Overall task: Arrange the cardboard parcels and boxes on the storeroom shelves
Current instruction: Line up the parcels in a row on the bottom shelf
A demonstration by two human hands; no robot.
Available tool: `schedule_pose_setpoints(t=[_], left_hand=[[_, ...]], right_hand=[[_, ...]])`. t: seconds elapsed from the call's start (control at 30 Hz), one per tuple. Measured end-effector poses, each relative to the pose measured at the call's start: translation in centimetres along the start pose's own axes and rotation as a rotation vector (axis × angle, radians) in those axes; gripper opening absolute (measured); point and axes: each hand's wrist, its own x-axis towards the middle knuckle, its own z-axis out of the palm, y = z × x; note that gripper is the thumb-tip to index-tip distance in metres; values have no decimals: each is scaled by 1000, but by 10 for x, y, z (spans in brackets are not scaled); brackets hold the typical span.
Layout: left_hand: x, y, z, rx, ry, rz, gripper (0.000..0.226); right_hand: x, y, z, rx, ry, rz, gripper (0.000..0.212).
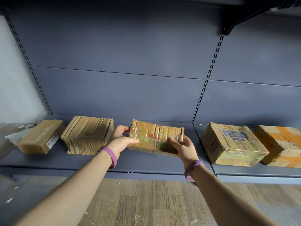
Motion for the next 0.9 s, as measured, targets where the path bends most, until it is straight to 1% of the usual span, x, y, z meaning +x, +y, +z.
schedule_pose_setpoints(t=[0.13, 0.17, 0.23, 0.3, 0.37, 0.43, 0.5, 0.53, 0.6, 0.7, 0.77, 0.9], left_hand=[[-1, 2, 2, -125, 26, -24, 74], [0, 1, 2, -152, 31, -37, 74], [7, -7, 2, -191, 51, -72, 83], [11, -9, -1, -183, 55, -132, 81], [2, 1, -1, -205, 55, -142, 59], [0, 1, 0, -248, 76, -140, 34], [0, -1, 1, -274, 109, -141, 17], [0, -1, 1, -280, 123, -145, 13], [1, -4, 2, -293, 137, -166, 15], [1, -3, 2, -297, 144, -174, 18], [2, -3, 0, -285, 140, -165, 18], [0, -2, -1, -240, 113, -156, 22]], right_hand=[[0, 4, 0, -75, -8, -2, 15], [0, 4, 0, -101, -17, -11, 17], [-1, 2, 0, -128, -42, -36, 27], [-1, 0, -1, -130, -48, -58, 34], [1, 3, -2, -119, -48, -56, 37], [3, 7, -3, -90, -42, -35, 48], [4, 10, -2, -100, -49, -30, 57], [5, 10, -2, -99, -62, -25, 60], [4, 9, -1, -43, -81, -21, 62], [-1, 4, 1, 55, -34, 14, 50], [1, 5, 2, 69, 15, 46, 40], [4, 5, 1, 46, 66, 45, 9]])
